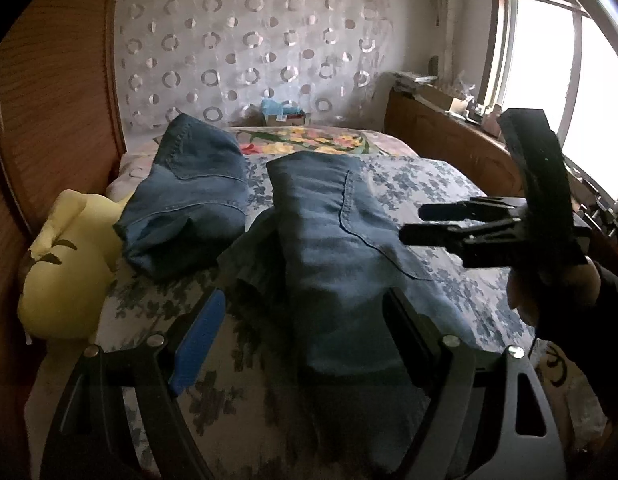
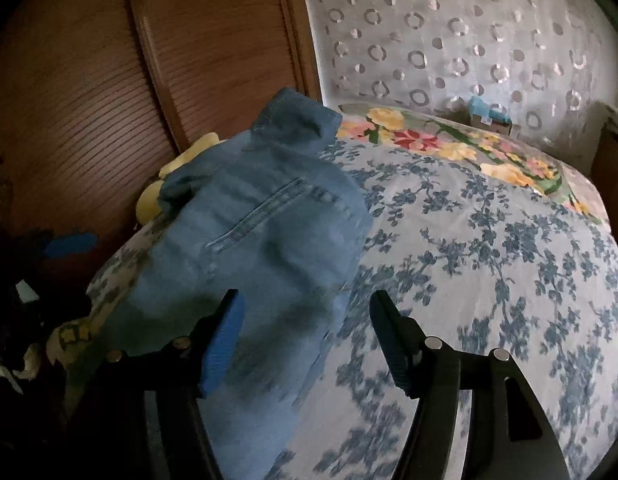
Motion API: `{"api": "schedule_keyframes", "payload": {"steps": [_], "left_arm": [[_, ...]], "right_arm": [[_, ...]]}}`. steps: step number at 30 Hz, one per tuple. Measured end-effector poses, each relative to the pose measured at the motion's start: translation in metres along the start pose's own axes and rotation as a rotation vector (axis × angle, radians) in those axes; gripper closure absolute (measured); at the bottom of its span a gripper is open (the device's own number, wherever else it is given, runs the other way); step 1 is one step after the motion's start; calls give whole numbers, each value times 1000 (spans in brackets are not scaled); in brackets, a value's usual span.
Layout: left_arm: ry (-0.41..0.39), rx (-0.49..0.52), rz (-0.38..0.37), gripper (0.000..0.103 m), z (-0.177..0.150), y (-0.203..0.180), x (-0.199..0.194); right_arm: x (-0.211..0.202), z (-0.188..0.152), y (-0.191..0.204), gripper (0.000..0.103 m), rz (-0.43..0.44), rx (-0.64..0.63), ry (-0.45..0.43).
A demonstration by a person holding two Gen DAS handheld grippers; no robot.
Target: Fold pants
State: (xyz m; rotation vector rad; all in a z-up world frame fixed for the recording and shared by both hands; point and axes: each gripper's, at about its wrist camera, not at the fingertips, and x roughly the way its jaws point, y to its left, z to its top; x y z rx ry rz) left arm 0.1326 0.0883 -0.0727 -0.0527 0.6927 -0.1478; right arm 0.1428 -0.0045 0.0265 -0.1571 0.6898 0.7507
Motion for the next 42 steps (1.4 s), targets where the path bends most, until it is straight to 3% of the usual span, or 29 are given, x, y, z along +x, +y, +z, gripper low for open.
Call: {"api": "schedule_keyframes", "payload": {"steps": [6, 18, 25, 29, 31, 33, 35, 42], "left_arm": [[33, 9, 6, 21, 11, 0, 25], [79, -2, 11, 21, 18, 6, 53], [120, -13, 29, 21, 10, 16, 68], [137, -27, 27, 21, 1, 22, 72], [138, -43, 18, 21, -2, 26, 71], [130, -52, 6, 22, -4, 27, 69], [117, -61, -4, 24, -3, 28, 65], [-29, -110, -25, 24, 18, 37, 17]], "right_arm": [[35, 12, -23, 35, 73, 47, 34], [83, 26, -42, 29, 324, 48, 126], [104, 26, -39, 29, 388, 45, 155], [110, 30, -36, 30, 378, 20, 167], [110, 31, -33, 38, 384, 20, 178], [107, 32, -27, 60, 390, 6, 167], [91, 38, -18, 72, 379, -19, 126], [13, 74, 21, 76, 327, -87, -23]]}}
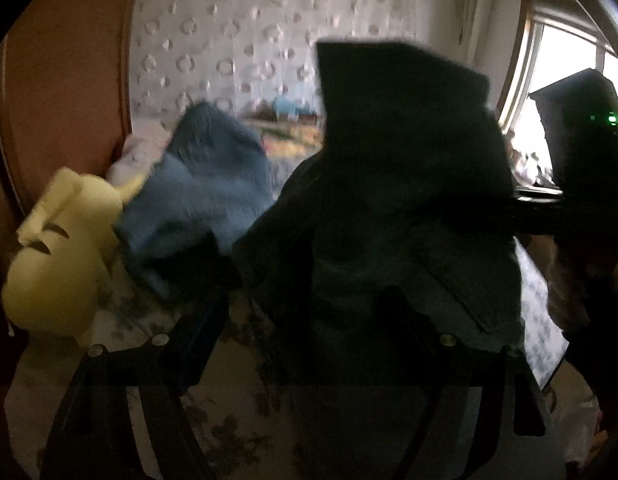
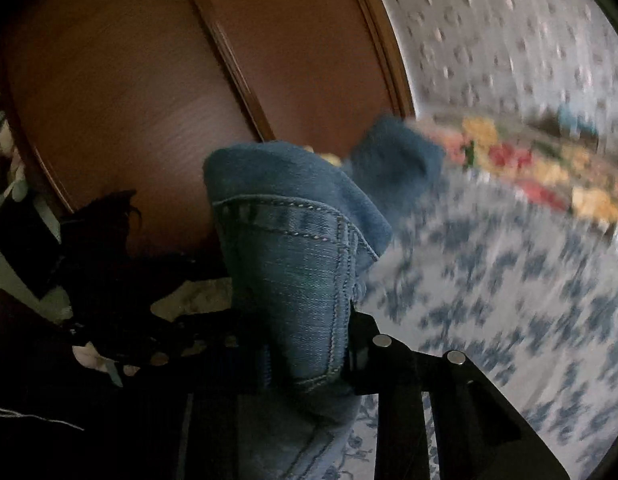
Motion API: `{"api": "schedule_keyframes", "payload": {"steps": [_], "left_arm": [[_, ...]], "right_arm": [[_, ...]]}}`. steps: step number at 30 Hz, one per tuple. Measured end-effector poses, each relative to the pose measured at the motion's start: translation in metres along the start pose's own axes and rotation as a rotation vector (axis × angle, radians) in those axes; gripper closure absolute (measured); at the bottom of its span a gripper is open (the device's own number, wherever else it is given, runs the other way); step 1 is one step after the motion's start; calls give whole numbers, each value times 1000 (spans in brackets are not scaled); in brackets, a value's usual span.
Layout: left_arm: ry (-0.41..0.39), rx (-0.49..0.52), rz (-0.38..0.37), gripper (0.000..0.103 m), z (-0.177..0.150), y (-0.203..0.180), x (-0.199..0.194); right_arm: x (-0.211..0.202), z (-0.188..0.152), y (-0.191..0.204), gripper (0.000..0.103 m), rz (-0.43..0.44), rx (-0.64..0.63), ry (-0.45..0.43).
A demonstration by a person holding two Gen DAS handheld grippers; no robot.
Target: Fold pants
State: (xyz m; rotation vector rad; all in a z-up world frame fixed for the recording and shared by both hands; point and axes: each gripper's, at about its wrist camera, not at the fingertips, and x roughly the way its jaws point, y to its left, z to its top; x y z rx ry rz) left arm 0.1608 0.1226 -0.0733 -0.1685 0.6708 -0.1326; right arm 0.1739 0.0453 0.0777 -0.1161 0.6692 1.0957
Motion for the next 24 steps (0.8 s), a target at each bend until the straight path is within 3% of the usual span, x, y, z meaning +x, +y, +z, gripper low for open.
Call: {"api": "schedule_keyframes", "payload": {"steps": [11, 15, 20, 24], "left_arm": [[-202, 33, 36, 24, 59, 17, -69], [-263, 35, 69, 24, 83, 35, -88], [-318, 47, 141, 24, 110, 63, -97], [-272, 51, 179, 24, 127, 91, -66]], "right_arm": [[-47, 79, 60, 77, -67, -169, -105], [-39, 118, 75, 77, -14, -193, -145], [-13, 156, 54, 76, 65, -117, -222], [44, 165, -11, 75, 68, 36, -228]]}}
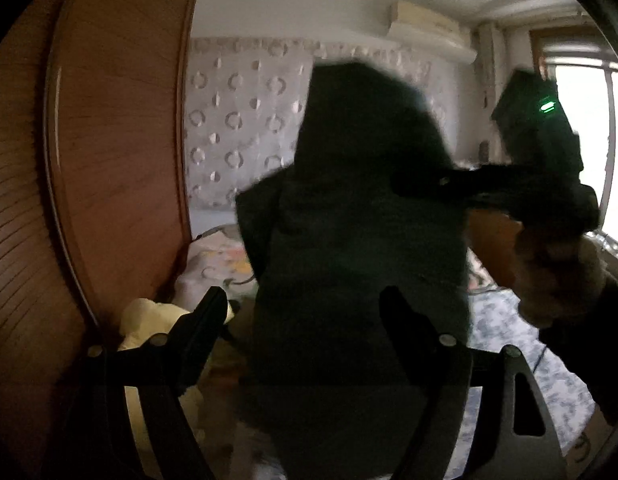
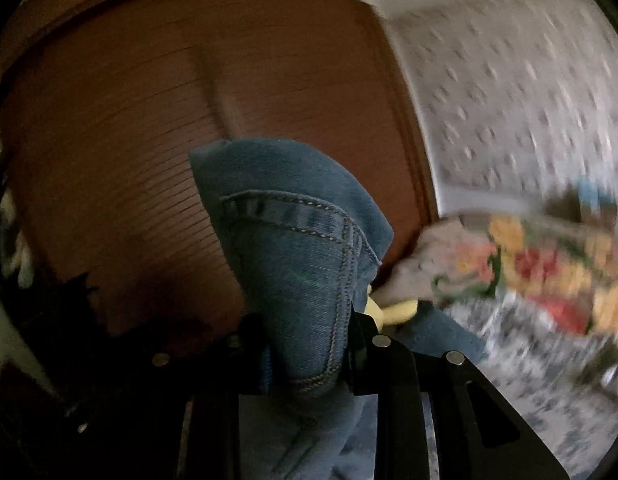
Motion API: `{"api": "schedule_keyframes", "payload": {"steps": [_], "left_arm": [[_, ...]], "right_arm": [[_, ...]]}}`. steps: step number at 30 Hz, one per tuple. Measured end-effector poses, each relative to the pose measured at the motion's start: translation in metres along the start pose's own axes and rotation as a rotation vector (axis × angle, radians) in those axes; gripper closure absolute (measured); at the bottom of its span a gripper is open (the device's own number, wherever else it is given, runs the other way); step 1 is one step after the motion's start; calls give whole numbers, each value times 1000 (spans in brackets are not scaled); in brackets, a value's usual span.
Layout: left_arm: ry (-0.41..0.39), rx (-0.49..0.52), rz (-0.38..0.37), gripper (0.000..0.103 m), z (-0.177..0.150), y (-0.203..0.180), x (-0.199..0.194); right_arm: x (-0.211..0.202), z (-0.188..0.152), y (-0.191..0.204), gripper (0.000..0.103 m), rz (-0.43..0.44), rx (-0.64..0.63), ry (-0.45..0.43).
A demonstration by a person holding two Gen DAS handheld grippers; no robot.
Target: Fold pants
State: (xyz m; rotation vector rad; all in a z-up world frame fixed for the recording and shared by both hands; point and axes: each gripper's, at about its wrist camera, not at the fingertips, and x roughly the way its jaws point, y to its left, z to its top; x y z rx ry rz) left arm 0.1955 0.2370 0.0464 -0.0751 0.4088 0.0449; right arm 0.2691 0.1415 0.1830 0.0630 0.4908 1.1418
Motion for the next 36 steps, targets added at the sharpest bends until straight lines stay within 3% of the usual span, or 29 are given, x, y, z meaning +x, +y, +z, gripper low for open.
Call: {"api": "schedule_keyframes", "payload": {"steps": [3, 6, 7, 11, 16, 19, 21, 22, 23, 24, 29, 31, 33, 36], "left_arm": [[83, -8, 14, 24, -12, 12, 44], [180, -31, 6, 24, -36, 17, 86], [205, -38, 2, 24, -44, 19, 97], [260, -42, -5, 24, -65, 15, 120], [304, -20, 25, 24, -78, 11, 134], [330, -16, 54, 24, -85, 17, 137], [346, -23, 70, 24, -91, 22, 138], [350, -29, 71, 24, -94, 25, 138], [354, -35, 73, 24, -97, 27, 137], [360, -42, 77, 24, -100, 29, 137], [357, -66, 88, 24, -103, 32, 129], [334, -74, 82, 24, -100, 30, 119], [300, -66, 74, 24, -94, 25, 107], [266, -54, 67, 24, -85, 16, 94]], "right_arm": [[69, -33, -70, 69, -88, 115, 134], [128, -80, -130, 64, -262, 143, 335], [126, -88, -144, 62, -288, 150, 314], [104, -94, -167, 52, -209, 223, 285], [63, -88, -151, 49, -281, 95, 270], [41, -86, -135, 48, -352, 25, 208], [29, -87, -122, 49, -371, -25, 117], [29, -88, -116, 53, -359, -38, 95], [39, -88, -121, 80, -330, -40, 93], [50, -88, -122, 92, -318, -52, 117], [115, -106, -141, 95, -355, -35, 207], [123, -109, -144, 96, -374, -30, 245], [114, -116, -142, 95, -410, -47, 219], [86, -120, -136, 95, -395, 3, 141]]}}
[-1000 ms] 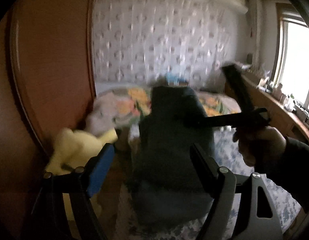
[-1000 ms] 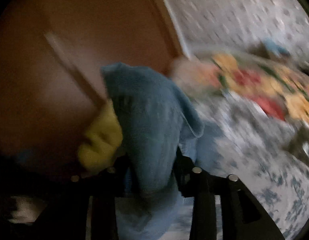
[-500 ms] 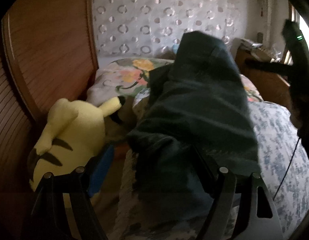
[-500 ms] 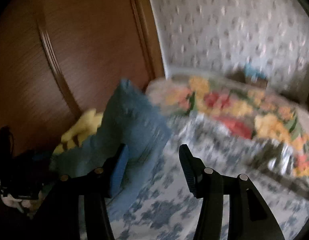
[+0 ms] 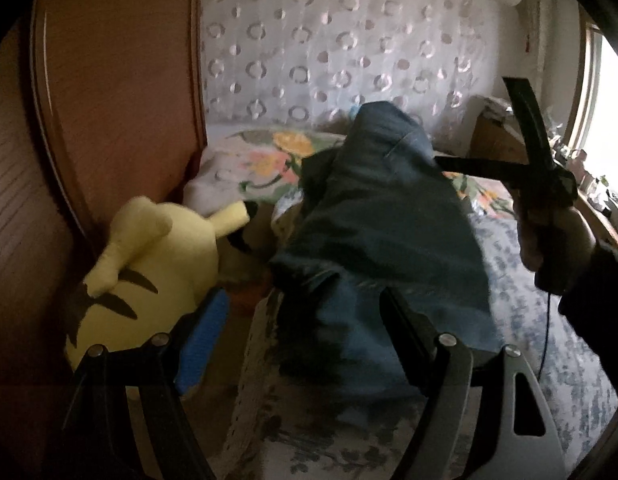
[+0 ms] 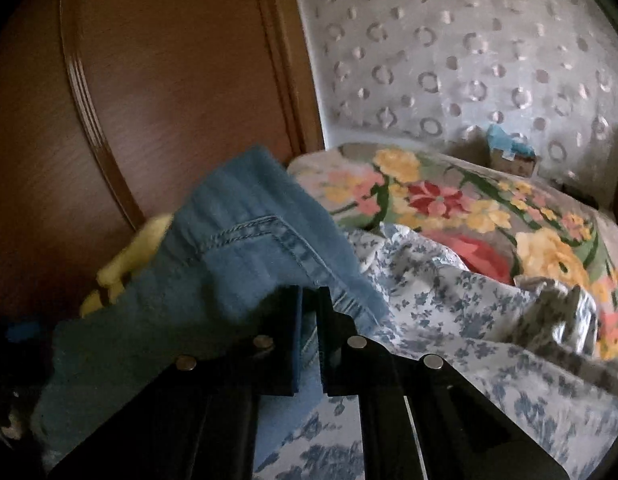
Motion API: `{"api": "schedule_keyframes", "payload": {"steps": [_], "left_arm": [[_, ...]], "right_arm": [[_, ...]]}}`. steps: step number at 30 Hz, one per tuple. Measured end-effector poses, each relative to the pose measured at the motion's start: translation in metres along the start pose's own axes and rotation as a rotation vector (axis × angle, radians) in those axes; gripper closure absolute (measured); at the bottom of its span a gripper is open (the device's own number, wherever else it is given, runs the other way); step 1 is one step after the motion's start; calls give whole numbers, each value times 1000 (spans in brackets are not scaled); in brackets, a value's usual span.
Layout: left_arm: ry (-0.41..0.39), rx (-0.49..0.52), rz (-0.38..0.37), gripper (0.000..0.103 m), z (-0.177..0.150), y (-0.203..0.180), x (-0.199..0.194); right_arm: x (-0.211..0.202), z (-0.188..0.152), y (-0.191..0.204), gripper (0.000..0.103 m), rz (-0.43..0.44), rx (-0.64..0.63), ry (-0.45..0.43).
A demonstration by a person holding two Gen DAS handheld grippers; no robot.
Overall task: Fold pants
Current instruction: 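Lay the folded jeans down beside the plush and open the right gripper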
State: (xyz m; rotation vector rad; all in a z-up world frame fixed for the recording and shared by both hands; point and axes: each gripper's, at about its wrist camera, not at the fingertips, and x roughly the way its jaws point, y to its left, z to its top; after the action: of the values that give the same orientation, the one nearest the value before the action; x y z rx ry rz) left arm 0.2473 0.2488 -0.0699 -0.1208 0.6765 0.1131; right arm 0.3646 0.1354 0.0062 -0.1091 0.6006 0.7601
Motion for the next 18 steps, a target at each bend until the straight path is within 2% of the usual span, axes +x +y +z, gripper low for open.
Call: {"api": "schedule_keyframes", "payload": {"steps": [2, 7, 14, 16, 18], "left_arm": [[-23, 6, -15, 24, 3, -7, -10], [-63, 34, -32, 24, 7, -28, -32], [-85, 47, -47, 20, 7, -48, -52], [-90, 51, -52, 17, 6, -53, -57], [-96, 62, -67, 15, 5, -58, -62]], "right_arm": [[-9, -3, 9, 95, 22, 1, -28], [-46, -37, 25, 95, 33, -40, -51], [-134, -81, 57, 94, 24, -53, -74], [-151, -92, 64, 91, 10, -56, -79], [-173, -102, 73, 77, -3, -56, -87]]}}
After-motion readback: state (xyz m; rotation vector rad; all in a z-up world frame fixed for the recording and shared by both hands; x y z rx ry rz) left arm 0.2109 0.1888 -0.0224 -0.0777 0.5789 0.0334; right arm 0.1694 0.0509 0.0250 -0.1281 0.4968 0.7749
